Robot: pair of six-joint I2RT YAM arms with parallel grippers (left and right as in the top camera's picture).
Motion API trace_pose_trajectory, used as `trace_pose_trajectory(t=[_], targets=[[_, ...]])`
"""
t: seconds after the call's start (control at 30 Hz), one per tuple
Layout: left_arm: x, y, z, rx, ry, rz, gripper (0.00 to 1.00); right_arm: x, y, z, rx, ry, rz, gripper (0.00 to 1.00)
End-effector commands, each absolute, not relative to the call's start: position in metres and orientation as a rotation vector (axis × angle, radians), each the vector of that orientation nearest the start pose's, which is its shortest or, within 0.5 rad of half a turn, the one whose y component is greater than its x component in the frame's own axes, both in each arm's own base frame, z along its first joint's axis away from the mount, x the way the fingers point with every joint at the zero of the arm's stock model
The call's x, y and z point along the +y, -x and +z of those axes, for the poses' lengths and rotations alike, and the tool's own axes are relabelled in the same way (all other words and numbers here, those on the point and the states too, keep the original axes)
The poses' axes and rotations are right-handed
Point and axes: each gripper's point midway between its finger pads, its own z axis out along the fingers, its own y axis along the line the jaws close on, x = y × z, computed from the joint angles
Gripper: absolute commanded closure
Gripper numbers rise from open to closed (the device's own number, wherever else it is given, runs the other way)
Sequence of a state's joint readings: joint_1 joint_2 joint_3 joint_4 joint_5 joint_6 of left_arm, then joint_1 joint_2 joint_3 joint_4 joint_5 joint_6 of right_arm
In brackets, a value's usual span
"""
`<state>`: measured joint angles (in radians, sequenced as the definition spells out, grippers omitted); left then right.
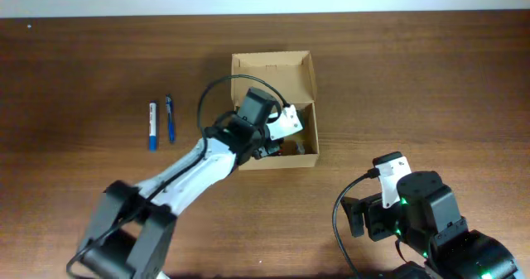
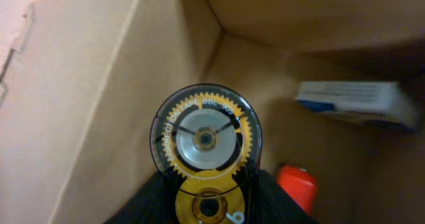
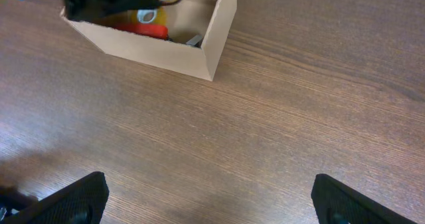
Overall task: Pack container
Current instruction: 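Carry the correction tape with the left gripper into the box, then lower the correction tape into the box and open the left gripper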
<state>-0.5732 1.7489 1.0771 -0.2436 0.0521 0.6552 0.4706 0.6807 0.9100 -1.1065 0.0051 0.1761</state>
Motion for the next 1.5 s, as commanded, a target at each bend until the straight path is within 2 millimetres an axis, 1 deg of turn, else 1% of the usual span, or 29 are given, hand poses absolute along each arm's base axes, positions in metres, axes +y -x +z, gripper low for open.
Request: trace_pose_trajectory(t=[0.0,0.17,0.3,0.37,0.47,0.57,0.67,0.73,0.77,0.87,0.97,1.03,1.1,1.2,1.33,1.47], targets=[[-0.240,-0.378,0.064,1.984,-1.516,0.090,0.81,0.090,-0.175,0.204,2.441,0.375,0.284,0.01],[-0.232,-0.382,0.055,2.004,-1.526,0.102,0.81,0.091,-0.175,0.204,2.441,0.375,0.285,0.01],[-0.225,-0.386,0.053,2.021,-1.511,0.108,0.79,0.090,-0.175,0.204,2.441,0.375,0.284,0.01],[-0.225,-0.386,0.053,2.022,-1.509,0.110,0.69,0.090,-0.175,0.204,2.441,0.375,0.284,0.01],[-0.225,-0.386,0.053,2.022,-1.510,0.109,0.66,0.091,-0.175,0.204,2.441,0.375,0.284,0.01],[-0.225,-0.386,0.053,2.022,-1.509,0.109,0.54,0.091,-0.175,0.204,2.441,0.375,0.284,0.01],[-0.226,-0.386,0.057,2.039,-1.468,0.094,0.53,0.090,-0.175,0.204,2.441,0.375,0.284,0.01],[-0.227,-0.388,0.065,2.050,-1.420,0.081,0.52,0.091,-0.175,0.204,2.441,0.375,0.285,0.01],[-0.227,-0.388,0.070,2.044,-1.407,0.079,0.49,0.091,-0.175,0.204,2.441,0.375,0.284,0.01],[-0.228,-0.390,0.092,2.003,-1.379,0.083,0.44,0.090,-0.175,0.204,2.441,0.375,0.284,0.01],[-0.227,-0.389,0.114,1.963,-1.350,0.087,0.43,0.090,-0.175,0.204,2.441,0.375,0.284,0.01],[-0.225,-0.386,0.126,1.953,-1.341,0.090,0.42,0.090,-0.175,0.204,2.441,0.375,0.284,0.01],[-0.220,-0.381,0.129,1.966,-1.344,0.097,0.42,0.090,-0.175,0.204,2.441,0.375,0.284,0.01],[-0.212,-0.375,0.124,2.009,-1.362,0.095,0.42,0.091,-0.175,0.204,2.441,0.375,0.284,0.01],[-0.211,-0.362,0.114,2.049,-1.408,0.044,0.42,0.090,-0.175,0.204,2.441,0.375,0.284,0.01],[-0.207,-0.359,0.111,2.071,-1.415,0.044,0.42,0.090,-0.175,0.204,2.441,0.375,0.284,0.01]])
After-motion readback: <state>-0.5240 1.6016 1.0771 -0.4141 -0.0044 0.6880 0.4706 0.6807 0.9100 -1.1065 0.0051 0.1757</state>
